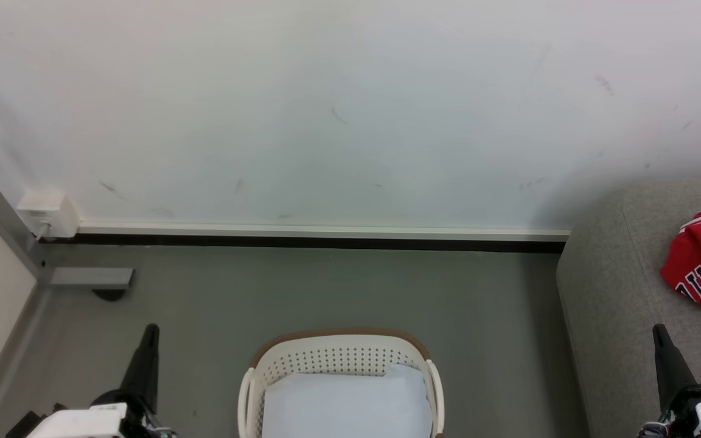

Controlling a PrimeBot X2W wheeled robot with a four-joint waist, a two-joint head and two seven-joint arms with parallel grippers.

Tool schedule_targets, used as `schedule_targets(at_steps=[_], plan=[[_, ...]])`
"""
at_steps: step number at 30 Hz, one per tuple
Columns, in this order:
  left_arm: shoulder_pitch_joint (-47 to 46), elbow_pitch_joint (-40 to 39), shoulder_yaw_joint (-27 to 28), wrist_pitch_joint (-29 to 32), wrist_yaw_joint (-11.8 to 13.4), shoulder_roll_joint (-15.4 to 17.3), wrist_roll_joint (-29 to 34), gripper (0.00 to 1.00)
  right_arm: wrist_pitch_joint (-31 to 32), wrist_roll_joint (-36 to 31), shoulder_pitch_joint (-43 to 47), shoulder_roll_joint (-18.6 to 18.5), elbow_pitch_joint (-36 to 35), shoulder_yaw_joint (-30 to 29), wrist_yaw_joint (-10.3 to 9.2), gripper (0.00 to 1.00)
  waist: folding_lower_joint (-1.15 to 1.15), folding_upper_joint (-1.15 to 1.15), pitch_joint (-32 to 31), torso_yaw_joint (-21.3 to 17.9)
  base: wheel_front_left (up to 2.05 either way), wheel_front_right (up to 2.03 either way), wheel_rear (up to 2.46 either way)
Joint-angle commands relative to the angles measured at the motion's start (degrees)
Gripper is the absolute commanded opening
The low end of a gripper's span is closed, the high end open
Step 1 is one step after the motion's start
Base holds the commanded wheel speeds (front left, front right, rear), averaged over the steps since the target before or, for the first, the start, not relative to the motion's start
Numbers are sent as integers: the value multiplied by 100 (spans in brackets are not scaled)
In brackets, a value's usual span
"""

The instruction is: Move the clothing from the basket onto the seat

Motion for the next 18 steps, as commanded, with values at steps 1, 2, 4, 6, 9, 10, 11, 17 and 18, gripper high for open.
schedule_targets(at_steps=[1,2,4,6,9,10,11,17,18], plan=[[-39,-15,13,21,-24,40,-79,0,16,-26,-68,1,-24,-25,-12,0,0,0,0,0,0,0,0],[-39,-15,13,21,-24,40,-79,0,17,-26,-68,1,-24,-25,-12,0,0,0,0,0,0,0,0],[-39,-15,13,21,-24,40,-79,0,17,-26,-69,2,-24,-26,-12,0,0,0,0,0,0,0,0],[-39,-15,13,21,-24,40,-79,0,18,-27,-69,2,-24,-26,-12,0,0,0,0,0,0,0,0],[-39,-15,13,20,-24,40,-79,0,18,-28,-69,2,-24,-26,-12,0,0,0,0,0,0,0,0],[-39,-15,13,20,-24,40,-79,0,18,-28,-69,2,-24,-27,-12,0,0,0,0,0,0,0,0],[-39,-15,13,20,-24,40,-79,0,19,-28,-69,2,-24,-27,-12,0,0,0,0,0,0,0,0],[-39,-15,13,20,-24,40,-79,0,19,-29,-69,3,-23,-28,-12,0,0,0,0,0,0,0,0],[-39,-16,13,20,-24,40,-79,0,19,-30,-69,3,-23,-28,-12,0,0,0,0,0,0,0,0]])
